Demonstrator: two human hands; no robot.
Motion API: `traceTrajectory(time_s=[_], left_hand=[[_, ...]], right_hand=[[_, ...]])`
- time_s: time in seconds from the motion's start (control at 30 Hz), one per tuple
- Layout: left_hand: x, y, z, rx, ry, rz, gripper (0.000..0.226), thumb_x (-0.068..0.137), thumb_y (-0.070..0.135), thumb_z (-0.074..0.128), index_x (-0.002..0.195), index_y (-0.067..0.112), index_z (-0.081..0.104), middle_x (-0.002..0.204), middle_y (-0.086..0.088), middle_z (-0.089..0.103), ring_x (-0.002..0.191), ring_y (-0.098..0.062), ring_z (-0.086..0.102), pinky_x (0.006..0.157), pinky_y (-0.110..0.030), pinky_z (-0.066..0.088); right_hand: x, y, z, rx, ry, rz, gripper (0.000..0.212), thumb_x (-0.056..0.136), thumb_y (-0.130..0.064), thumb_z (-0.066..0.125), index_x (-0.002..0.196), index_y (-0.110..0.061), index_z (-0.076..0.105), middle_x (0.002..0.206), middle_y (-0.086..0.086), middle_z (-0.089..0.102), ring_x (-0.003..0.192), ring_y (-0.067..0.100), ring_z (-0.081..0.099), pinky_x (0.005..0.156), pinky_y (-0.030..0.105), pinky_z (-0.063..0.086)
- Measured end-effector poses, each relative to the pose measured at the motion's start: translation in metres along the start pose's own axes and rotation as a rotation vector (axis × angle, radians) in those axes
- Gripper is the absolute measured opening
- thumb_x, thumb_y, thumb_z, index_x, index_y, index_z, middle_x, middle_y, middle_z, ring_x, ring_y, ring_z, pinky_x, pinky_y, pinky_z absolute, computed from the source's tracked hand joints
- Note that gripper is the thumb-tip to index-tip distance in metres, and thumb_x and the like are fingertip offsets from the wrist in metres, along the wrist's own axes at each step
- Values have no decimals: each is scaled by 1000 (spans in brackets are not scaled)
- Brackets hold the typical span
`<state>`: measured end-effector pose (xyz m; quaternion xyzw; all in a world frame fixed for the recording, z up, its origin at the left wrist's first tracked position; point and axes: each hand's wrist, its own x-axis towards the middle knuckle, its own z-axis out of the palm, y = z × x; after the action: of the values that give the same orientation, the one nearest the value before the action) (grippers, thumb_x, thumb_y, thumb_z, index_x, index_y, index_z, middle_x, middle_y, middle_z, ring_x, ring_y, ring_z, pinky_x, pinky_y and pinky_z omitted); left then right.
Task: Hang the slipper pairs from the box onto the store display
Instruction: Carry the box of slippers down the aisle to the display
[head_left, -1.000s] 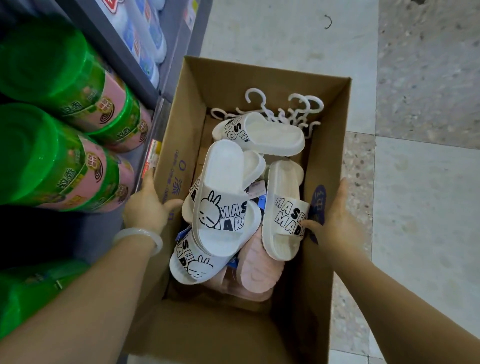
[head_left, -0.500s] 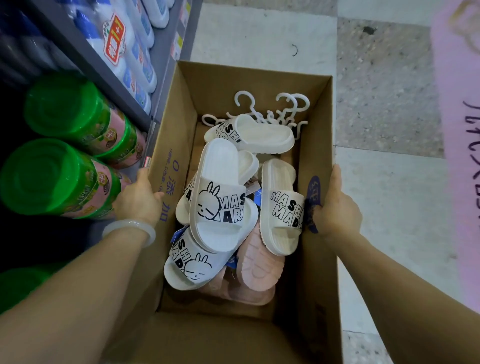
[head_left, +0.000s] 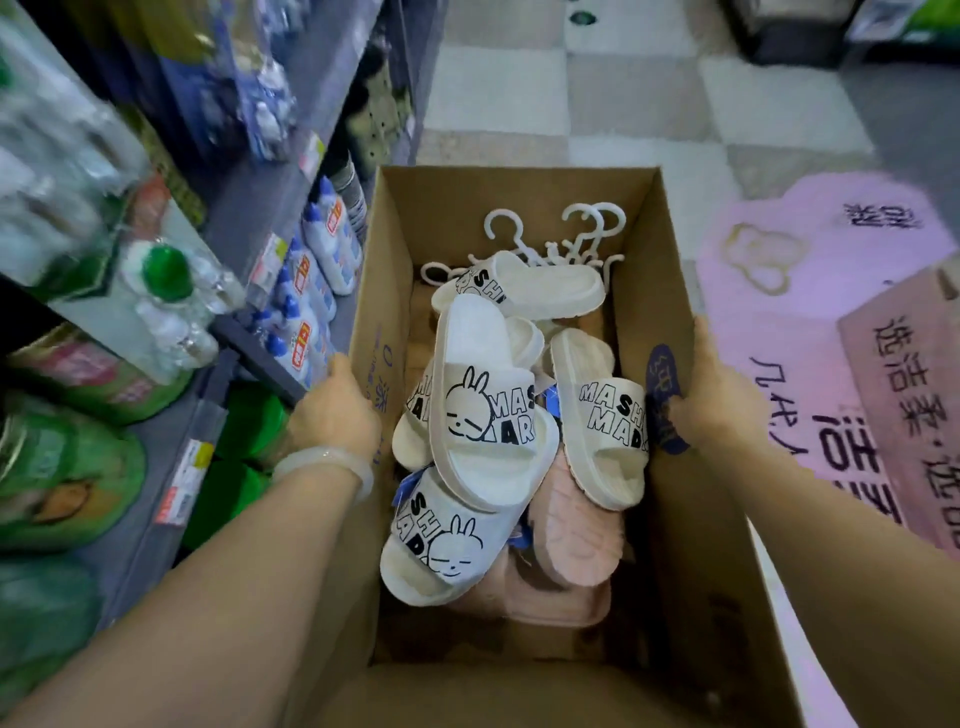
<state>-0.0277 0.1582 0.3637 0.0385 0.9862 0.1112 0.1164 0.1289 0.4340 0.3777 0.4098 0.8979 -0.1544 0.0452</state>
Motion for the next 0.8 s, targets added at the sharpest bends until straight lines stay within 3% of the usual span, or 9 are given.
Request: traceTrajectory(time_s=[0.13, 0.3, 0.47, 0.6, 0.7, 0.8], left_hand=[[-11, 38, -62, -22, 33, 37, 24, 90, 11, 51, 111, 7, 40, 107, -21, 60, 99, -40, 58, 74, -42, 43], [-7, 73, -124, -16, 74, 82, 34, 90, 8, 49, 122, 5, 38, 110, -24, 60, 103, -42, 56, 79, -45, 44], [35, 101, -167, -13, 108, 148, 25, 86, 7, 51, 110, 7, 44, 113, -22, 58, 101, -43, 55, 74, -44, 42], [75, 134, -199, 3, 109, 179, 27, 87, 6, 50, 113, 7, 44, 115, -24, 59, 106, -42, 55, 75, -43, 42], [106, 160, -217, 19, 129, 200, 25, 87, 8, 50, 111, 6, 43, 110, -25, 59, 110, -42, 53, 77, -45, 44], [140, 189, -229, 24, 142, 221, 22, 87, 9, 51, 107, 8, 41, 100, -22, 61, 93, -42, 58, 70, -43, 45]], right_hand=[[5, 1, -70, 7, 73, 6, 77, 89, -13, 47, 149, -26, 1, 100, 22, 63, 89, 38, 61, 65, 34, 39], [7, -9, -137, 13, 115, 8, 77, 83, -5, 48, 147, -21, 8, 104, 21, 62, 92, 39, 62, 66, 34, 37], [22, -34, -183, 52, 136, 62, 69, 82, -3, 49, 142, -17, 17, 105, 20, 62, 96, 40, 61, 70, 37, 40], [50, -55, -208, 70, 159, 101, 63, 83, -4, 47, 138, -15, 20, 111, 19, 60, 102, 38, 58, 73, 38, 40], [82, -67, -223, 98, 178, 109, 75, 84, -4, 47, 147, -23, 12, 118, 17, 59, 106, 39, 57, 79, 40, 45], [118, -76, -238, 69, 213, 102, 82, 84, -4, 47, 150, -25, 3, 113, 16, 60, 101, 37, 58, 71, 38, 41]])
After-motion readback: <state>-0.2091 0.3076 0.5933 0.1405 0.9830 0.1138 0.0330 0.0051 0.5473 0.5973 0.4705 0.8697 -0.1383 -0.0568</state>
